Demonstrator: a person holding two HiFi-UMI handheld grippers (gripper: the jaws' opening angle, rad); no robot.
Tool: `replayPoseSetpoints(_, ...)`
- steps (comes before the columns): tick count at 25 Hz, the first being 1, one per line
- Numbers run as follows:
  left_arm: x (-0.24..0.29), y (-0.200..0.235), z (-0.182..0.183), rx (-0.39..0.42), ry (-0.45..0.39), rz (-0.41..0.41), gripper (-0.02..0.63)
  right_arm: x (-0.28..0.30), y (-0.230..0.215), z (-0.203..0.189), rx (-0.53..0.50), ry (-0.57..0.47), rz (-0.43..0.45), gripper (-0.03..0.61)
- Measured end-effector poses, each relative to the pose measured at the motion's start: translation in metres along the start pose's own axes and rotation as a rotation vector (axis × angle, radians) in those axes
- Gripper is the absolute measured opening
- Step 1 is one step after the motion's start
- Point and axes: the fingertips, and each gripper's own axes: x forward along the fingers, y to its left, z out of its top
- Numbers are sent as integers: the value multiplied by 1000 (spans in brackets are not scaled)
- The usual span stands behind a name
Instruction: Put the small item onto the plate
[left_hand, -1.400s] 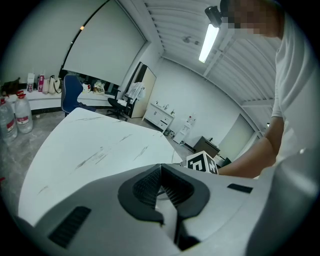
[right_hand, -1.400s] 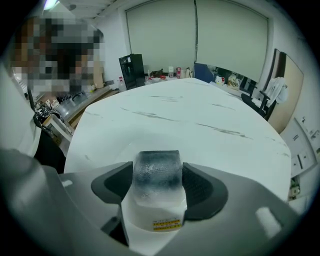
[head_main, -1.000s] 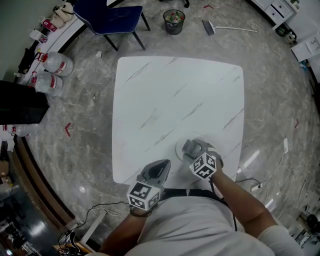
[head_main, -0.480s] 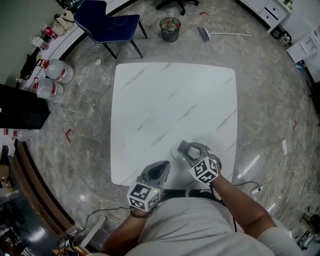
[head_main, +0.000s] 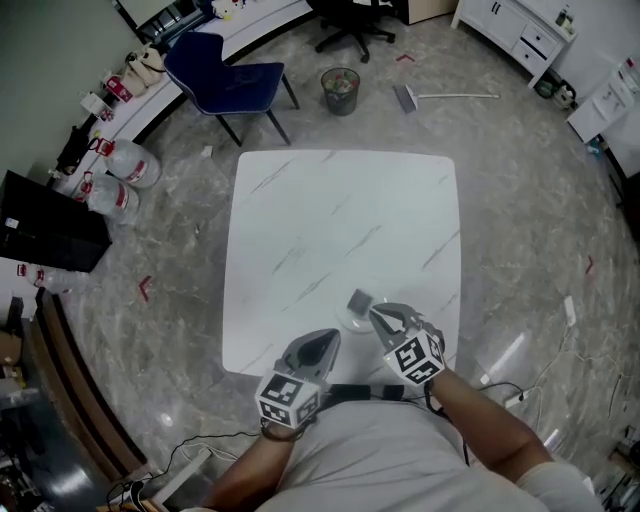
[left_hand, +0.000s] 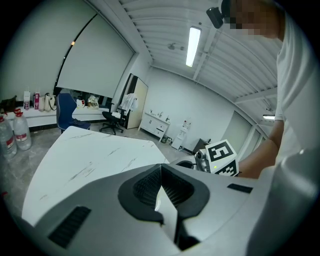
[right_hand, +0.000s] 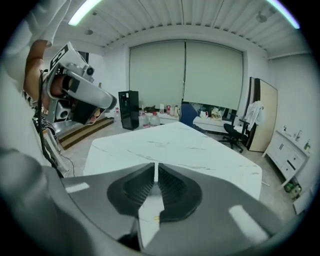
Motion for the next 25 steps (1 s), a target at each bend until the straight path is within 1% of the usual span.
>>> replayPoseSetpoints(3,-6,-26,4,13,-26,0,6,-33,3,12,11,-56,-9,18)
replayPoseSetpoints(7,-10,-62,7,37,-65,-6,6,-77,9,17,41,-120,-8,3)
replayPoseSetpoints(10,-19,-93,12,57,-101,-7,6,-114,20,26,53,-175,-5,3)
replayPoseSetpoints(15,-44,-154,23,107,-180,-5,6,-187,39,44,63,-288,-11,3)
replayPoseSetpoints(20,-75,-205,37,166,-268,22,6,-259,59,60,94,-402,-14,3)
replayPoseSetpoints(25,-104,-267,51,205,-344,44,6,-337,85,75,64,-511,-17,3)
